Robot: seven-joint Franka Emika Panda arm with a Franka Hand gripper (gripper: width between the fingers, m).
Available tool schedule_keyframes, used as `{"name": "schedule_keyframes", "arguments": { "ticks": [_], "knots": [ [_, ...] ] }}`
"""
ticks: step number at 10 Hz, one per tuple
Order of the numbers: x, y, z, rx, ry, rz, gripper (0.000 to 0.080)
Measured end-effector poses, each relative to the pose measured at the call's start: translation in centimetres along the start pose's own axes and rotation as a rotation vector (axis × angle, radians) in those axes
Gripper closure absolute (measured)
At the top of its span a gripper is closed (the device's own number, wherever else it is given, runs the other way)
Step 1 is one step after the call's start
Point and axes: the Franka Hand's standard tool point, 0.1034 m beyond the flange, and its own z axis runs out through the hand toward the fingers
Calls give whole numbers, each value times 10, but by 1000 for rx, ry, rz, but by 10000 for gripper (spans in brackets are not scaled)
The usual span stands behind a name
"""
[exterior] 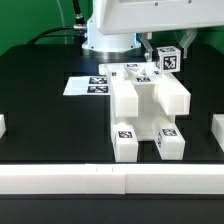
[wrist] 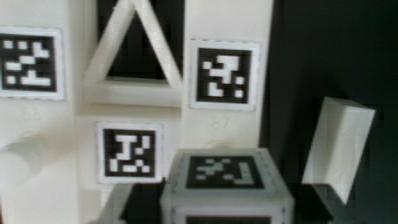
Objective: Assemble chair
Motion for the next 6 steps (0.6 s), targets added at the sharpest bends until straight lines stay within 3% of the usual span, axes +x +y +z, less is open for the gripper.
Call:
{"name": "schedule_keyframes", "arguments": {
  "ticks": [6],
  "knots": [
    [-2, -2, 0, 0, 1, -1, 512]
  ]
}}
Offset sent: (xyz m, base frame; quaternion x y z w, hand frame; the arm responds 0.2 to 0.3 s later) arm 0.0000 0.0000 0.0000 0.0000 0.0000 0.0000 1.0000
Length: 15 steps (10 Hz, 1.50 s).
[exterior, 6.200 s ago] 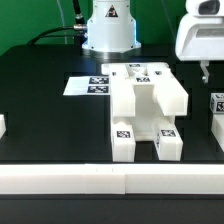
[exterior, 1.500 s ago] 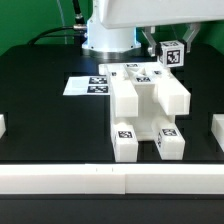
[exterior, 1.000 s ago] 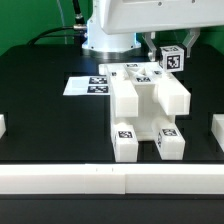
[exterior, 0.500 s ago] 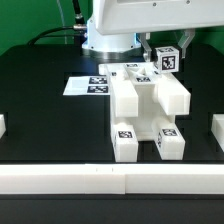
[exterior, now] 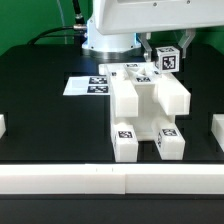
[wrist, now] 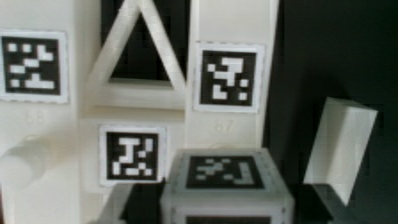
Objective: Assemble chair
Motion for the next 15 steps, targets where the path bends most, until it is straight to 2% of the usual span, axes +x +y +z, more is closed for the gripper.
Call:
{"name": "schedule_keyframes", "arguments": {
  "ticks": [5, 11, 15],
  "knots": [
    [-8, 0, 7, 0, -13, 0, 512],
    [11, 2, 6, -6, 7, -6, 512],
    [13, 2, 6, -6, 10, -5, 512]
  ]
}}
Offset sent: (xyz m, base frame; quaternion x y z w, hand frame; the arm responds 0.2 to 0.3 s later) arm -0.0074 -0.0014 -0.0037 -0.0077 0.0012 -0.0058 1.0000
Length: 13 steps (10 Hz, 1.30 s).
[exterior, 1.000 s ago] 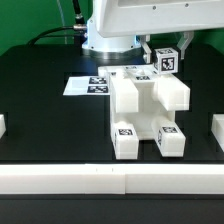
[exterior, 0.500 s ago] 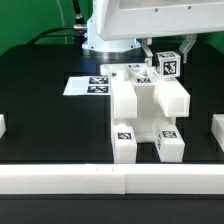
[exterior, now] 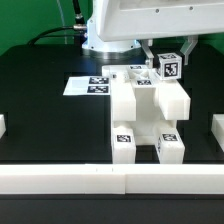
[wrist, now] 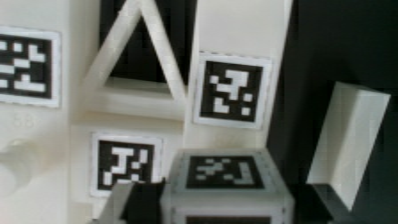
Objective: Assemble chair
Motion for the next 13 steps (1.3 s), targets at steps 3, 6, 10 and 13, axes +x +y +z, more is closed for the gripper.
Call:
{"name": "schedule_keyframes", "arguments": {
  "ticks": [3, 6, 10, 13],
  "knots": [
    [0, 0, 0, 0, 0, 13, 512],
    [0, 0, 0, 2, 0, 84, 512],
    [0, -2, 0, 3, 0, 345, 512],
    [0, -3, 0, 4, -1, 494, 512]
  ]
}}
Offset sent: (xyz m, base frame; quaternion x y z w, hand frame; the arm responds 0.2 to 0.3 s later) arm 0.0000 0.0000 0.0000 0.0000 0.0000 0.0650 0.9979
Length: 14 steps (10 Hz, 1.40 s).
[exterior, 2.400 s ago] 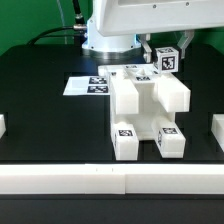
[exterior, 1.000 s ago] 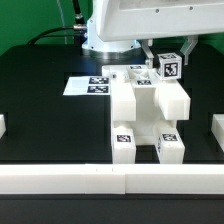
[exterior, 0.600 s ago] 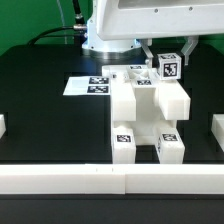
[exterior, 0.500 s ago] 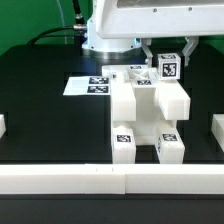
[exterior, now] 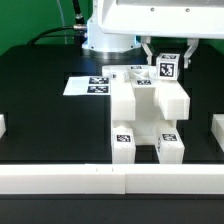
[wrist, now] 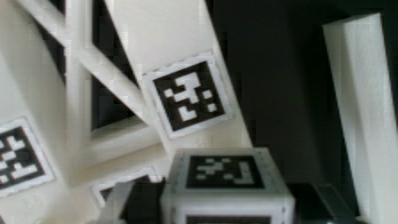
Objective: Assemble chair
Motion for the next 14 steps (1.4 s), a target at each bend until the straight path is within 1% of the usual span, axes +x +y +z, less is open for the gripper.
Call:
{"name": "schedule_keyframes", "arguments": {
  "ticks": [2, 3, 6, 7, 11, 12, 14],
  "knots": [
    [-1, -1, 0, 4, -2, 154, 512],
    [-1, -3, 0, 11, -6, 265, 512],
    [-2, -5, 0, 13, -8, 407, 512],
    [-3, -6, 0, 19, -13, 472, 512],
    [-4, -9, 0, 21, -18, 657, 512],
    [-5, -11, 0, 27, -24, 736, 512],
    [-6, -13, 1, 27, -28, 854, 512]
  ]
}}
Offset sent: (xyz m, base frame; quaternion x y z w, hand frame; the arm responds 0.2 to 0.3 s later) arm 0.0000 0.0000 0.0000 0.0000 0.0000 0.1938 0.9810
